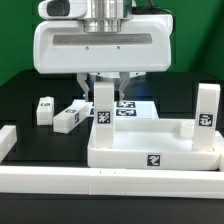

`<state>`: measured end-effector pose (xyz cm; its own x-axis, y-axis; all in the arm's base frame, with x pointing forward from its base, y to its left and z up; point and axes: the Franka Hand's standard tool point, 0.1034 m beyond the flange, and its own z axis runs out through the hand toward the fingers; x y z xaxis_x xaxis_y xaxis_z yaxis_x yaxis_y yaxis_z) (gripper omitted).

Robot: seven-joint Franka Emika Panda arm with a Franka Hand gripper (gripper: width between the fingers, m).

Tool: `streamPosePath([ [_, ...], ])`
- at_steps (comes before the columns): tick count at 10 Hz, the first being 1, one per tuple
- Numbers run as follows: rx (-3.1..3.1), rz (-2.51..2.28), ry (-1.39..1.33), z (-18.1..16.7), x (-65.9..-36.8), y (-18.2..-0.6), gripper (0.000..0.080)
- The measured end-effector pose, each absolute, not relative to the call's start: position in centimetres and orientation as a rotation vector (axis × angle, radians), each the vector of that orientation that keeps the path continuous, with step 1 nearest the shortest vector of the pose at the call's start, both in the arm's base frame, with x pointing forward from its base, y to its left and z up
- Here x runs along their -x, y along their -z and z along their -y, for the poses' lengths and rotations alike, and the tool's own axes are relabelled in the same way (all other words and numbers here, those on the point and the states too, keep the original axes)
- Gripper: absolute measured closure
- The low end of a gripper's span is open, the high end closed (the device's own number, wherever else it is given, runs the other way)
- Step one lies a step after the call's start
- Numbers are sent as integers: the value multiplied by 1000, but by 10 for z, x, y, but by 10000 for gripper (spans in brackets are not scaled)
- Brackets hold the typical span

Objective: Assemble desk

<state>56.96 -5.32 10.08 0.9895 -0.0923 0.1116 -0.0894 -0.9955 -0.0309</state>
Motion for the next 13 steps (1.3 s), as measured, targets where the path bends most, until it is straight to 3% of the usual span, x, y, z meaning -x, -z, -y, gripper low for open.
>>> streamPosePath([
  [5,2947,-916,148,51,-569,-101,509],
  [10,2778,-1305,134,51,-569,-101,509],
  [11,2798,-1264,136,50,-569,-101,439],
  [12,2818,-1223,137,50,-569,-101,262],
  [13,2821,-1216,137,50,-569,-101,262],
])
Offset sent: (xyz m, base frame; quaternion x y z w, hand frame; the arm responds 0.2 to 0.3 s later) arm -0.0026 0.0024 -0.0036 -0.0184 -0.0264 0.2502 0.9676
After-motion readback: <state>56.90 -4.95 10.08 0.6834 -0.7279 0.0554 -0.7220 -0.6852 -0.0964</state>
